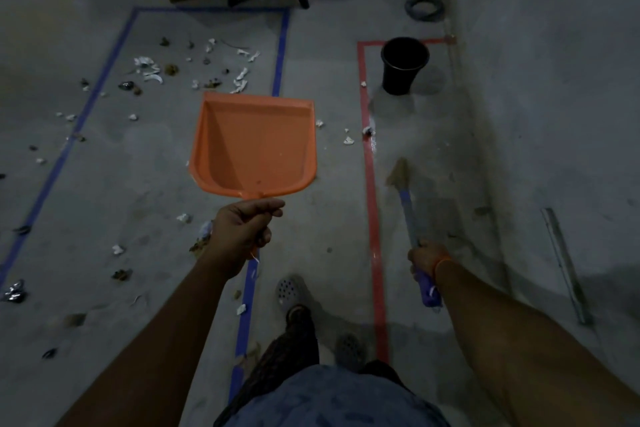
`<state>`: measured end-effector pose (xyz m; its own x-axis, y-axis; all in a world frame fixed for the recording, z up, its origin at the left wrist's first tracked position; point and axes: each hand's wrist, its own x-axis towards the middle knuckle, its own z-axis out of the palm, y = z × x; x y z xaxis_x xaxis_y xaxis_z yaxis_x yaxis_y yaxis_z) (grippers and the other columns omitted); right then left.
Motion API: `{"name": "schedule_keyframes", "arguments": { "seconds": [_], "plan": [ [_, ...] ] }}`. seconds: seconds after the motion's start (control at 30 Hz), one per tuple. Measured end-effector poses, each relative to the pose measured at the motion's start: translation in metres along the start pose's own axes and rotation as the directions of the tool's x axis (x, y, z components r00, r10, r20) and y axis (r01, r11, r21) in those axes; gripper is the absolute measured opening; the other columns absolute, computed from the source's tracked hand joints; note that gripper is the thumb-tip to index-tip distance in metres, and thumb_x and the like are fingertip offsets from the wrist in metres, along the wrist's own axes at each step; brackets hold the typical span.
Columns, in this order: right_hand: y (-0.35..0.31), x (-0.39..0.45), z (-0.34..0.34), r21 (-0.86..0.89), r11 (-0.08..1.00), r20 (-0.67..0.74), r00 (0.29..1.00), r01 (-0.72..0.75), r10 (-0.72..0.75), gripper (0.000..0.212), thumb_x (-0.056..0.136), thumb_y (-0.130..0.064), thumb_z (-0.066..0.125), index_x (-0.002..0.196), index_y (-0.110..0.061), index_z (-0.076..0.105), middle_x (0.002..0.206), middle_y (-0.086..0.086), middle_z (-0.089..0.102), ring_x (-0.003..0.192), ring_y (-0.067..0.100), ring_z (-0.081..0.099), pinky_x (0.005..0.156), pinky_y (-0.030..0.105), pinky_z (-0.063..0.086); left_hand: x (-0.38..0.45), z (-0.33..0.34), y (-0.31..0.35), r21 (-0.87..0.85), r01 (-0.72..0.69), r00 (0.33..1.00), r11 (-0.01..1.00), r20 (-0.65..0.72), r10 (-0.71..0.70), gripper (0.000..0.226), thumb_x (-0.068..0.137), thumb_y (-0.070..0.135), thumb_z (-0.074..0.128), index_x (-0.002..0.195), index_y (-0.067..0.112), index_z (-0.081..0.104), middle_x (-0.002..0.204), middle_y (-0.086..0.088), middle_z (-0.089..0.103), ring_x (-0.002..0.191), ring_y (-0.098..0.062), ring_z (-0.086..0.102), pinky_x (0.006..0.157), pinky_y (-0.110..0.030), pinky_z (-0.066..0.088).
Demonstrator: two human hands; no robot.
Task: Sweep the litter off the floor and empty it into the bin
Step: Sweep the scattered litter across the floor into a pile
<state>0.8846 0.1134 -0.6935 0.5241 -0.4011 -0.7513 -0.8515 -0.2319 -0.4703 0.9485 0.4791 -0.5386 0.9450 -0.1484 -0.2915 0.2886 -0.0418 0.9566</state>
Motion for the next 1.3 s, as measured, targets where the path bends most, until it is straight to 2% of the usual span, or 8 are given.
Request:
{"name": "schedule_keyframes", "arguments": {
  "seconds": [0.17,0.23,0.4,0.63,0.87,1.03,1.2,1.3],
  "plan": [
    [-0.022,0.036,0.030,-0.086,0.994,0.039,0.997,-0.067,0.071,0.008,0.082,0.000,0.061,0.082,-0.007,0.056,0.087,0.025,0.060,0.068,0.036,0.064,0.059,0.045,0.056,0.037,-0.031,0.004,0.003,0.024,1.000,1.000,0.018,-0.024,0.031,0.098,-0.011,0.046,0.109,0.003,0.072,0.094,-0.013,0.072,0.049,-0.015,0.053,0.046,-0.022,0.042],
    [-0.048,0.038,0.053,-0.173,0.985,0.091,0.995,-0.018,0.034,0.021,0.077,-0.006,0.062,0.098,-0.005,0.063,0.089,0.025,0.064,0.075,0.040,0.068,0.067,0.050,0.059,0.054,-0.047,0.009,0.027,0.026,0.999,0.999,0.026,-0.027,0.031,0.098,-0.011,0.046,0.111,0.002,0.071,0.093,-0.010,0.073,0.049,-0.014,0.054,0.046,-0.022,0.043],
    [-0.141,0.007,0.115,-0.268,0.958,0.300,0.954,0.102,-0.018,0.048,0.087,0.005,0.054,0.133,-0.010,0.053,0.074,0.017,0.060,0.053,0.027,0.058,0.045,0.029,0.049,0.096,-0.087,0.026,0.018,0.010,1.000,1.000,0.014,-0.010,0.033,0.097,-0.011,0.047,0.109,0.005,0.073,0.091,-0.008,0.073,0.049,-0.014,0.053,0.047,-0.024,0.044],
    [-0.212,-0.012,0.161,-0.338,0.889,0.503,0.858,0.309,-0.107,0.073,0.086,0.003,0.052,0.150,-0.030,0.037,0.110,0.026,0.065,0.059,0.024,0.058,0.050,0.030,0.048,0.134,-0.119,0.046,-0.047,-0.034,0.999,0.998,0.007,0.035,0.031,0.095,-0.015,0.045,0.108,-0.001,0.070,0.086,-0.010,0.070,0.046,-0.014,0.050,0.045,-0.023,0.038],
    [-0.220,0.006,0.134,-0.242,0.934,0.286,0.939,0.263,-0.190,0.072,0.087,0.005,0.056,0.149,-0.025,0.039,0.092,0.019,0.062,0.049,0.023,0.056,0.046,0.029,0.047,0.152,-0.136,0.057,-0.062,-0.058,0.998,0.996,-0.001,0.058,0.034,0.095,-0.015,0.044,0.107,0.001,0.071,0.086,-0.005,0.072,0.046,-0.013,0.051,0.044,-0.020,0.039],
    [-0.226,0.037,0.104,-0.190,0.959,0.095,0.976,0.211,-0.196,0.065,0.086,0.004,0.058,0.147,-0.015,0.042,0.102,0.023,0.062,0.049,0.025,0.056,0.042,0.027,0.045,0.166,-0.140,0.057,-0.059,-0.061,0.998,0.996,0.010,0.061,0.034,0.095,-0.014,0.044,0.108,0.002,0.071,0.087,-0.004,0.073,0.048,-0.013,0.052,0.047,-0.023,0.040],
    [-0.230,0.078,0.083,-0.199,0.975,0.015,0.995,0.101,-0.101,0.050,0.082,-0.005,0.064,0.131,-0.009,0.056,0.100,0.013,0.059,0.085,0.031,0.062,0.083,0.048,0.058,0.181,-0.138,0.063,-0.039,-0.044,0.999,0.998,-0.013,0.044,0.033,0.096,-0.014,0.045,0.108,0.001,0.071,0.086,-0.003,0.074,0.047,-0.012,0.053,0.047,-0.022,0.041],
    [-0.220,0.129,0.078,-0.245,0.966,0.016,0.997,0.078,-0.077,0.037,0.075,-0.011,0.065,0.111,-0.002,0.064,0.093,0.021,0.063,0.091,0.042,0.067,0.085,0.056,0.056,0.193,-0.136,0.065,-0.038,-0.027,0.999,0.999,-0.039,0.026,0.032,0.095,-0.014,0.045,0.109,-0.001,0.070,0.085,-0.003,0.073,0.046,-0.013,0.051,0.047,-0.022,0.039]
  ]
}}
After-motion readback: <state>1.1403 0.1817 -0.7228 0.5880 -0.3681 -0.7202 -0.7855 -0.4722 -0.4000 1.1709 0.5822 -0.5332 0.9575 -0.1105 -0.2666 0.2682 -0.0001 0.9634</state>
